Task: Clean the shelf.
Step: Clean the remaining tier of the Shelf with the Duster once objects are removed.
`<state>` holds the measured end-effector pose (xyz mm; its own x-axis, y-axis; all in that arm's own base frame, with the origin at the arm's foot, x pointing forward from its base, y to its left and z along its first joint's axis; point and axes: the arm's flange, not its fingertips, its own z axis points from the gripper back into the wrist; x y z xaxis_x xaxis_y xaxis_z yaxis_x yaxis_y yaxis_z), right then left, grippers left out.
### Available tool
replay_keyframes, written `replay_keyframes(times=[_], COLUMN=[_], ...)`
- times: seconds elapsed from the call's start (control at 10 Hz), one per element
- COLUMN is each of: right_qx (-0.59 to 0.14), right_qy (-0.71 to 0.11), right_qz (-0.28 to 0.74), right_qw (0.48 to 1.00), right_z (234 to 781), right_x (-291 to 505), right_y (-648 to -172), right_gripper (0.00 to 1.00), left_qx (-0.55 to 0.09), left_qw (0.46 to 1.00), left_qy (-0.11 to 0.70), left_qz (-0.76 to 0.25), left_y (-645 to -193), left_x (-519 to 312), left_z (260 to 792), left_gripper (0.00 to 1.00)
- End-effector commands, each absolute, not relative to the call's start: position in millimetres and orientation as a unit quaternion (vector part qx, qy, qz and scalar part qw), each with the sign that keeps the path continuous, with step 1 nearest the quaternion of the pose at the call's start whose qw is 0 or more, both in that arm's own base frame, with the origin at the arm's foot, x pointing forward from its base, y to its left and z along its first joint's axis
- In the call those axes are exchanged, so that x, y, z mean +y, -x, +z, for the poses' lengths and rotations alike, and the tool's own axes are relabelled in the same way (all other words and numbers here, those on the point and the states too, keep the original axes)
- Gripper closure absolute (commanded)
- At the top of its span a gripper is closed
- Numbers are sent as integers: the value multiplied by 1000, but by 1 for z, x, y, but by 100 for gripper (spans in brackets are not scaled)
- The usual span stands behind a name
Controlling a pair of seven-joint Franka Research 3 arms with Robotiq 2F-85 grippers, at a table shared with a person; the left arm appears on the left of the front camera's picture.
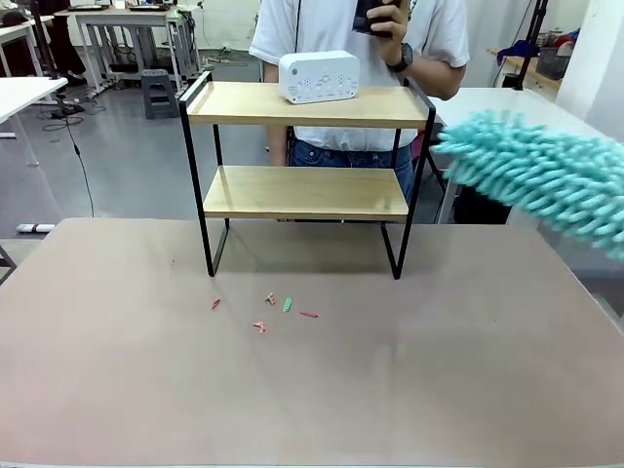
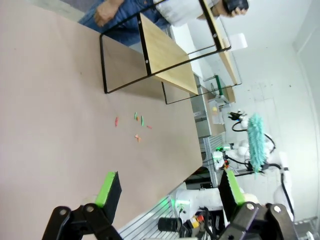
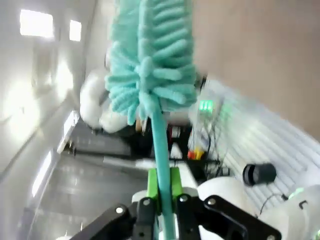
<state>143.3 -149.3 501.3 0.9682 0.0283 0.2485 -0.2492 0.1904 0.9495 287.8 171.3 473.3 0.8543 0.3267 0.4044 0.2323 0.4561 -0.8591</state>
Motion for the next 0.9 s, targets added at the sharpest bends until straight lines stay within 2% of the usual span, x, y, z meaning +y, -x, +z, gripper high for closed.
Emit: replay_keyframes(times=[0.0,0.2,0.3,0.8], right_qx=[-201,-195,-184,-184], right_qy=[-621,-559,-608,-608], right_qz=[-33,-111,-31,-31], right_qw=[757,798,772,772], right_z=[484,471,491,491], right_x=[-140,-125,-185,-185], right_y=[-165,-203,-156,-156], right_gripper=[88,88,88,88], left_qx=[-280,-280,-280,-280], left_qw=[802,802,802,802], left_qy=[527,527,527,527], left_qz=[23,23,23,23], left_y=[-289,-289,-289,-289], left_x=[169,169,169,169], left_z=[473,473,473,473], left_gripper=[0,0,0,0])
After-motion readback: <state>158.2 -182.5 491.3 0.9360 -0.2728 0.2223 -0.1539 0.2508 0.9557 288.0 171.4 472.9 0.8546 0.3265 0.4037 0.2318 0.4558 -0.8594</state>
